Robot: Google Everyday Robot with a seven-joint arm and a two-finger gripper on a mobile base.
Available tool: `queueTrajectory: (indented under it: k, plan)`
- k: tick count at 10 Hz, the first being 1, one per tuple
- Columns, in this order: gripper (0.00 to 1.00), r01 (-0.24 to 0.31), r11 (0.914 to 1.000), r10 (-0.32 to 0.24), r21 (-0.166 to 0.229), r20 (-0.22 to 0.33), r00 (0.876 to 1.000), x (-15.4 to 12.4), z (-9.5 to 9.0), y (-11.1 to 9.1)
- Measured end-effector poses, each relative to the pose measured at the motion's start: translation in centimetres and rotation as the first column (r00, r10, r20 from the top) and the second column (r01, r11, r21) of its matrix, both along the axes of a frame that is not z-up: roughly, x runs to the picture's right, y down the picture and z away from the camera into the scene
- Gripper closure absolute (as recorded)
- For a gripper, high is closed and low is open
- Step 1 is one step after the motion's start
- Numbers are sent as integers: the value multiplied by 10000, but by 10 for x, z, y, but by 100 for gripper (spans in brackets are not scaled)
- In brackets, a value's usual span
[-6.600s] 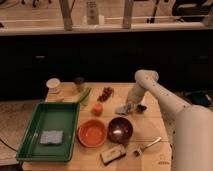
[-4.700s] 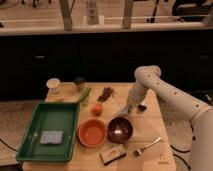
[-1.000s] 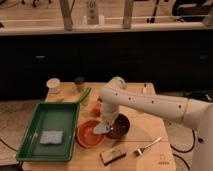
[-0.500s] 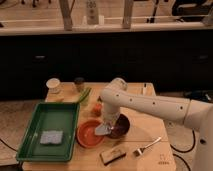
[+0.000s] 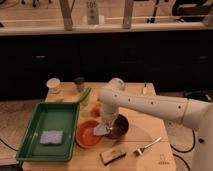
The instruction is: Wipe red bowl with towel
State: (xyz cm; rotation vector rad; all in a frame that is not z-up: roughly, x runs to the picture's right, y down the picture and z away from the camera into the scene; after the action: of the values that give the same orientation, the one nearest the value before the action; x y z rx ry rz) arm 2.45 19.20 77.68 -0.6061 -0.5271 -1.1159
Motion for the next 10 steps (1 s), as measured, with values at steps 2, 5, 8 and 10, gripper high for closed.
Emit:
queueTrajectory:
  k: [2, 5, 8, 10]
  plan:
    - [100, 95, 9997, -98, 221, 124, 9999, -2, -10, -5]
    - [100, 305, 9984, -329, 481, 498, 9982, -33, -26, -12]
    - [100, 521, 9977, -562, 434, 989, 9935, -50, -32, -9]
    - [100, 687, 9972, -717, 283, 1254, 9895, -63, -28, 1]
